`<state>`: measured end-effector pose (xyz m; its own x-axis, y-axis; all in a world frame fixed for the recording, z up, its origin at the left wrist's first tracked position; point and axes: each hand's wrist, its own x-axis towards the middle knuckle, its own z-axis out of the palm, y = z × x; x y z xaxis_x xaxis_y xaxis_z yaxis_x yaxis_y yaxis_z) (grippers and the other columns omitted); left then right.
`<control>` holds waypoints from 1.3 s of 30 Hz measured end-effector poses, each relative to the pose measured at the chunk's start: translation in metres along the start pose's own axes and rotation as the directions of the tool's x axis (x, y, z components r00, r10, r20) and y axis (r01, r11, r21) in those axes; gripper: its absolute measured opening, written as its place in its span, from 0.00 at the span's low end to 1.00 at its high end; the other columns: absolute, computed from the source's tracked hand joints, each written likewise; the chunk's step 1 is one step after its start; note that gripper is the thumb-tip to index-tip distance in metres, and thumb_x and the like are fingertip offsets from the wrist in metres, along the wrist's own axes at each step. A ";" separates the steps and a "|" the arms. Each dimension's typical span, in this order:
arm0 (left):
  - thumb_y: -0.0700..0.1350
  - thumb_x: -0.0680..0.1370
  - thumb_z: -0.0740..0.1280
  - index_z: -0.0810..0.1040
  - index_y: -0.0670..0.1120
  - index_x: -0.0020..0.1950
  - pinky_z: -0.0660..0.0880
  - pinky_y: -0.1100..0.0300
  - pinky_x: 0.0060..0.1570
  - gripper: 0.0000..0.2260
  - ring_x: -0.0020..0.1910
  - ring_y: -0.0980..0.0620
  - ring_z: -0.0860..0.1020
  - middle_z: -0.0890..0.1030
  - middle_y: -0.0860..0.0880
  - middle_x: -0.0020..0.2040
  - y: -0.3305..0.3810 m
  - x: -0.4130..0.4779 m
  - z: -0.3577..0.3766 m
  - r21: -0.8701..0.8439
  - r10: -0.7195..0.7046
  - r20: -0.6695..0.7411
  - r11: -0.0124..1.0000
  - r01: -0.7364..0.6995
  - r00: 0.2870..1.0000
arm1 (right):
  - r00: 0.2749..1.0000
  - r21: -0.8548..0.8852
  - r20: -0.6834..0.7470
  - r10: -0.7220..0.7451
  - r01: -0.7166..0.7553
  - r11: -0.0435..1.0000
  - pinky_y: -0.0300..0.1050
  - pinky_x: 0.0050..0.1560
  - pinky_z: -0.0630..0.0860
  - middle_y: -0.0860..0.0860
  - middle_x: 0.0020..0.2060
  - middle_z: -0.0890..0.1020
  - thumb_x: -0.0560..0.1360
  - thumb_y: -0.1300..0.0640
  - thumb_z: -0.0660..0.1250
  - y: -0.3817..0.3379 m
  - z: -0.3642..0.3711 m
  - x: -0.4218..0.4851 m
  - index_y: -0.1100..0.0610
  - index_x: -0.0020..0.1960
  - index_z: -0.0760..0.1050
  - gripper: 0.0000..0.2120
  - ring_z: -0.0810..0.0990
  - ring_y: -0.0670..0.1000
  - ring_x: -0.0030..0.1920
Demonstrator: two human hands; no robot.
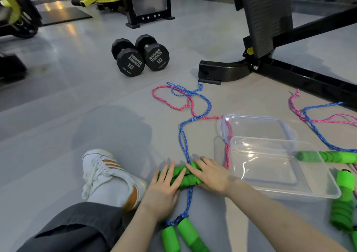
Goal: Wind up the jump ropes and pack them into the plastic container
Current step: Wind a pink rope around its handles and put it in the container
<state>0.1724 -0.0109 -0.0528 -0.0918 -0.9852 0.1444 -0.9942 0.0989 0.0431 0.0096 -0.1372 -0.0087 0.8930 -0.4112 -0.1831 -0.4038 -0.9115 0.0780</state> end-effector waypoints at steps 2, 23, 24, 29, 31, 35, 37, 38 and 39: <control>0.50 0.74 0.57 0.66 0.48 0.70 0.77 0.44 0.53 0.24 0.57 0.39 0.79 0.75 0.36 0.65 -0.002 0.004 0.002 0.036 0.027 -0.011 0.999 -0.027 1.000 | 0.998 0.014 0.061 -0.001 0.000 1.000 0.51 0.70 0.60 0.62 0.69 0.64 0.76 0.49 0.63 0.005 -0.003 -0.002 0.59 0.76 0.50 0.36 0.62 0.61 0.69; 0.37 0.60 0.63 0.61 0.52 0.74 0.72 0.45 0.49 0.41 0.52 0.39 0.70 0.71 0.35 0.64 -0.017 0.045 -0.048 0.419 0.295 -0.194 0.887 -0.193 0.936 | 0.969 0.199 -0.206 0.138 -0.096 0.975 0.52 0.58 0.67 0.56 0.56 0.70 0.65 0.52 0.67 0.031 -0.044 0.001 0.61 0.63 0.67 0.28 0.69 0.58 0.56; 0.37 0.63 0.60 0.61 0.53 0.74 0.71 0.43 0.51 0.39 0.53 0.38 0.71 0.69 0.35 0.65 -0.019 0.048 -0.063 0.454 0.307 -0.205 0.871 -0.187 0.929 | 0.954 0.235 -0.256 0.157 -0.096 0.967 0.53 0.57 0.68 0.57 0.55 0.71 0.64 0.51 0.66 0.033 -0.054 -0.001 0.61 0.63 0.68 0.30 0.69 0.59 0.55; 0.35 0.77 0.47 0.61 0.54 0.74 0.73 0.42 0.52 0.28 0.54 0.36 0.74 0.68 0.34 0.65 -0.036 0.058 -0.124 0.601 0.408 -0.280 0.780 -0.173 0.869 | 0.885 0.461 -0.381 0.268 -0.069 0.885 0.45 0.49 0.69 0.55 0.59 0.67 0.62 0.43 0.61 0.029 -0.104 -0.011 0.54 0.68 0.66 0.36 0.71 0.56 0.55; 0.37 0.76 0.50 0.60 0.55 0.75 0.72 0.42 0.53 0.28 0.55 0.36 0.74 0.68 0.35 0.65 -0.043 0.057 -0.151 0.662 0.451 -0.274 0.729 -0.174 0.850 | 0.873 0.513 -0.401 0.278 -0.038 0.858 0.47 0.49 0.73 0.54 0.64 0.62 0.62 0.52 0.69 0.024 -0.119 -0.012 0.51 0.69 0.64 0.36 0.71 0.56 0.58; 0.39 0.75 0.56 0.60 0.56 0.75 0.68 0.42 0.54 0.29 0.56 0.36 0.71 0.68 0.35 0.65 -0.055 0.041 -0.188 0.734 0.496 -0.275 0.661 -0.152 0.824 | 0.845 0.614 -0.441 0.302 0.038 0.788 0.45 0.58 0.72 0.54 0.74 0.50 0.62 0.59 0.72 0.007 -0.145 -0.011 0.45 0.75 0.51 0.48 0.68 0.53 0.66; 0.38 0.74 0.57 0.62 0.56 0.74 0.67 0.41 0.54 0.29 0.56 0.36 0.71 0.68 0.35 0.65 -0.061 0.029 -0.202 0.745 0.478 -0.307 0.659 -0.105 0.823 | 0.842 0.752 -0.395 0.368 0.066 0.656 0.37 0.60 0.67 0.51 0.74 0.46 0.63 0.62 0.74 -0.006 -0.154 -0.008 0.43 0.74 0.41 0.54 0.63 0.44 0.68; 0.37 0.75 0.55 0.62 0.56 0.74 0.66 0.41 0.54 0.28 0.56 0.37 0.70 0.69 0.35 0.65 -0.063 0.022 -0.209 0.742 0.457 -0.329 0.666 -0.073 0.827 | 0.846 0.837 -0.355 0.399 0.098 0.538 0.35 0.59 0.67 0.50 0.73 0.51 0.63 0.63 0.75 -0.011 -0.156 -0.005 0.43 0.74 0.38 0.57 0.66 0.41 0.66; 0.36 0.76 0.51 0.63 0.56 0.73 0.66 0.42 0.53 0.27 0.56 0.37 0.71 0.70 0.35 0.64 -0.066 0.014 -0.216 0.736 0.435 -0.351 0.676 -0.043 0.829 | 0.860 0.913 -0.301 0.412 0.135 0.385 0.36 0.57 0.71 0.50 0.70 0.60 0.63 0.65 0.75 -0.015 -0.156 -0.003 0.43 0.74 0.37 0.58 0.72 0.42 0.61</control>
<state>0.2486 -0.0010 0.1600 -0.4883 -0.7252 0.4854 -0.7097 0.0063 -0.7045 0.0443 -0.1225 0.1439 0.6616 -0.7304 0.1700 -0.2161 -0.4028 -0.8894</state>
